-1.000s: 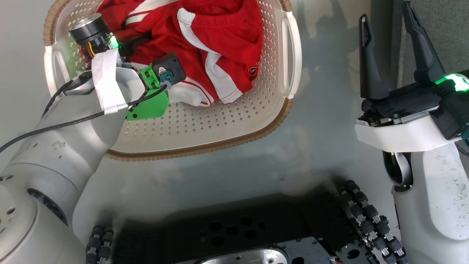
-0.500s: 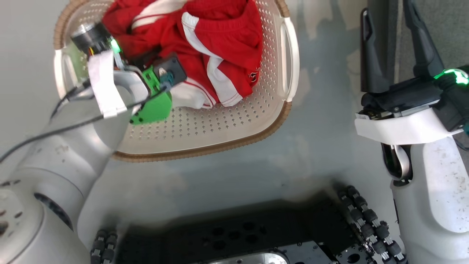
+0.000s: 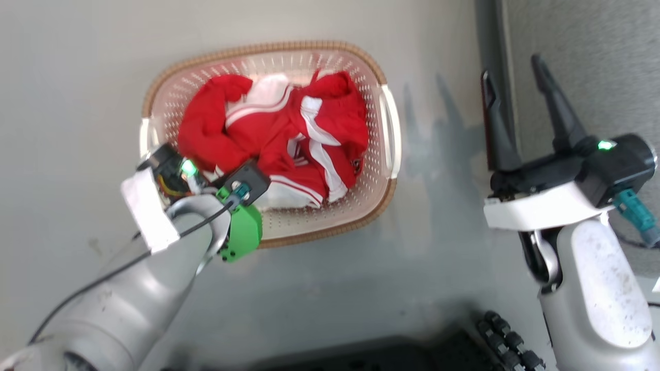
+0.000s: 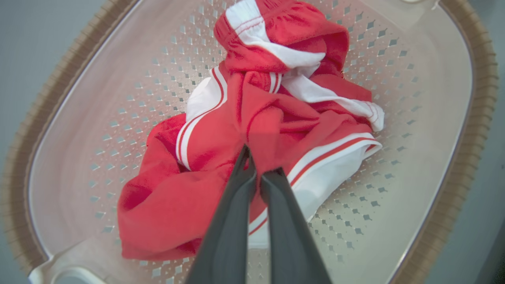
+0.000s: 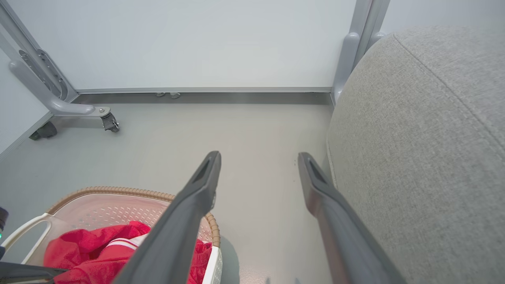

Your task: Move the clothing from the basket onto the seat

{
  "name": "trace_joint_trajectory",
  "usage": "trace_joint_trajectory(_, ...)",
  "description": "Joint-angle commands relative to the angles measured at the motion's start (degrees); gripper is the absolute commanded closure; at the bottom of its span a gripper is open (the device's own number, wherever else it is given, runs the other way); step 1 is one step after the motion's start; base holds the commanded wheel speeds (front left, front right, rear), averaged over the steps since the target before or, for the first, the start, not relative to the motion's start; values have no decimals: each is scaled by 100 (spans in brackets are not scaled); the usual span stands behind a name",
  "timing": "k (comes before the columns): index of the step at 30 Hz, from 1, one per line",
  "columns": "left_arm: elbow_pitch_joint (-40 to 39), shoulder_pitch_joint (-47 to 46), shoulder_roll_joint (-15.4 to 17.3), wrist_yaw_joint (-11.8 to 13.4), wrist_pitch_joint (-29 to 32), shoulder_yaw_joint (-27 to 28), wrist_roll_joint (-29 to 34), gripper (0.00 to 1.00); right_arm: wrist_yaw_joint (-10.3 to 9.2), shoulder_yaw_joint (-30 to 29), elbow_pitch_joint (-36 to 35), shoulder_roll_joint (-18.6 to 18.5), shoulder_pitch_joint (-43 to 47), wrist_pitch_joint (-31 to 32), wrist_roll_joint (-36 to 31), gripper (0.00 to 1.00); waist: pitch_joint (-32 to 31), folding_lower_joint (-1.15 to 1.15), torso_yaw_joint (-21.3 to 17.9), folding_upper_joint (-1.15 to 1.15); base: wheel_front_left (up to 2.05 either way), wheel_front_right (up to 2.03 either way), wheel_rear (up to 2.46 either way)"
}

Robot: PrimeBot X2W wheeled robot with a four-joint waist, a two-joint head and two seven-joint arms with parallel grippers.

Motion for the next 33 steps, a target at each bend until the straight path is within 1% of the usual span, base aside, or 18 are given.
trace_joint_trajectory(1,-157,296,75,71,-18,129,-105,100,-2,25,73,-19,213,-27,27,0,-1066,0,23,0,0,0,0)
trace_joint_trajectory(5,-820,947,160,227,-19,623,-392,100,-2,120,266,-19,617,-27,-18,0,-1797,0,66,0,0,0,0)
trace_joint_trajectory(8,-1412,1477,321,418,-19,959,-350,100,-2,229,377,-19,900,-27,3,0,-2312,0,73,0,0,0,0)
trace_joint_trajectory(10,-1788,1828,326,521,-20,1245,-386,100,-2,295,441,-19,1061,-27,16,0,-2645,0,86,0,0,0,0)
trace_joint_trajectory(13,-2206,2377,383,700,-19,1576,-240,100,-2,468,534,-18,1353,-27,33,0,-3163,0,89,0,0,0,0)
trace_joint_trajectory(17,-2631,3007,353,852,-20,2036,-172,100,-2,729,624,-19,1648,-27,58,0,-3744,0,76,0,0,0,0)
trace_joint_trajectory(23,-3189,3787,274,893,-20,2637,48,100,-2,1031,761,-20,2079,-26,101,0,-4462,0,80,0,0,0,0)
trace_joint_trajectory(33,-4171,4532,333,930,-21,3364,525,100,-2,1270,834,-20,2526,-26,155,0,-5013,0,13,0,0,0,0)
